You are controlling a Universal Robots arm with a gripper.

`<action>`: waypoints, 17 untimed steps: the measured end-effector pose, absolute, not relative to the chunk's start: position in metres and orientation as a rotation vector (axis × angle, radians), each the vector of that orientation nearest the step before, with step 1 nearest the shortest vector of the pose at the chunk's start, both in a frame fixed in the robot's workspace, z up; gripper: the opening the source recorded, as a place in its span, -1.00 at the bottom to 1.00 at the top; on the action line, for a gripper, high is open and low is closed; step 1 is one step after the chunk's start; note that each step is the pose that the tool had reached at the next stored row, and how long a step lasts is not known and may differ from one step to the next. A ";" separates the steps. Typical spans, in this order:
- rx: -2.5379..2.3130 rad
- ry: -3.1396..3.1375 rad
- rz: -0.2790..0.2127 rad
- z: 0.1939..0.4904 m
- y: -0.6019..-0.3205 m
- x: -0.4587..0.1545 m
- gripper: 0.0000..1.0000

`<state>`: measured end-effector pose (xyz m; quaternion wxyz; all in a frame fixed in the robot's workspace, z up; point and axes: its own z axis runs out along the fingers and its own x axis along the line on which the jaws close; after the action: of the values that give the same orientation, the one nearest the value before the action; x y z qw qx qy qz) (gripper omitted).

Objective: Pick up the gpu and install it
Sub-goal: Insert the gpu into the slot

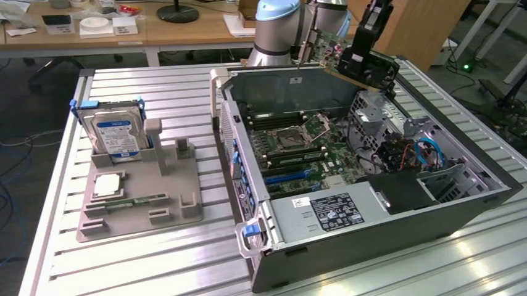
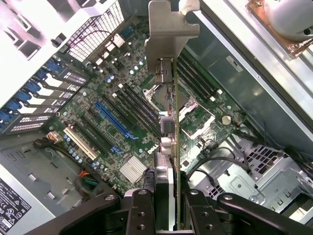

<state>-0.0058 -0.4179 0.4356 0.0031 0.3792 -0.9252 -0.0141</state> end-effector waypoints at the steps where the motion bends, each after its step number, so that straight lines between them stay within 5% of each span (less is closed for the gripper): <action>1: 1.191 -2.900 -0.044 0.436 -0.418 -0.006 -0.44; 17: 1.214 -2.890 -0.044 0.436 -0.418 -0.006 -0.44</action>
<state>-0.0058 -0.4179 0.4355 0.0032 0.3871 -0.9219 -0.0141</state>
